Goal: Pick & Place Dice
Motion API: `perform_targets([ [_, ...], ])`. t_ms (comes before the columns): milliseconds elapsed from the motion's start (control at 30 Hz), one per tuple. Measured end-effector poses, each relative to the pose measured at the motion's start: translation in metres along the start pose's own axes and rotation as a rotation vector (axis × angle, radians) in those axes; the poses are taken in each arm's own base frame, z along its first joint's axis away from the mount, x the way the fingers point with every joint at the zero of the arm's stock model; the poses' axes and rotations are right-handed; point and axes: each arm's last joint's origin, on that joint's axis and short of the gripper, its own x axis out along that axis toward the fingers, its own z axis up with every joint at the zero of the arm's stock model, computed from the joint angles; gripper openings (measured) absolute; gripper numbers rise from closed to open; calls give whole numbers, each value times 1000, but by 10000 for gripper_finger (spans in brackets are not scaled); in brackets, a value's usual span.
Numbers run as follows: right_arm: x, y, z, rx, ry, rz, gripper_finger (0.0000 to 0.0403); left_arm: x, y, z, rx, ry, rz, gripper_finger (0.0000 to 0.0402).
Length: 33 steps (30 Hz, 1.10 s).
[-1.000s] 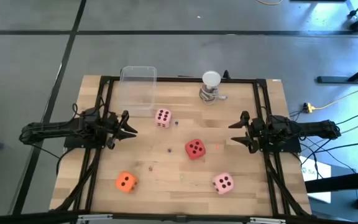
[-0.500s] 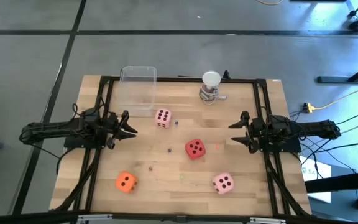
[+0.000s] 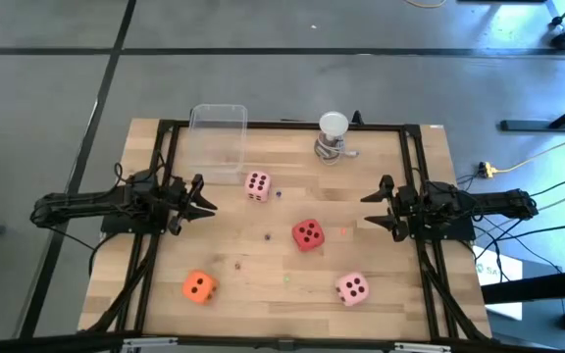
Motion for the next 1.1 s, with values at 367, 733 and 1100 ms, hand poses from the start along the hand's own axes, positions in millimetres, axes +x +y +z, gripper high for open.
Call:
perform_targets([
  [367, 0, 0, 0, 0, 0, 0, 272, 0, 0, 0, 0, -1, 0, 72],
  [733, 0, 0, 0, -90, -5, -7, 272, 0, 0, 0, 0, 0, 0, 72],
  [1100, 0, 1, 7, -132, -76, 0, 272, 0, 0, 0, 0, -1, 0, 72],
])
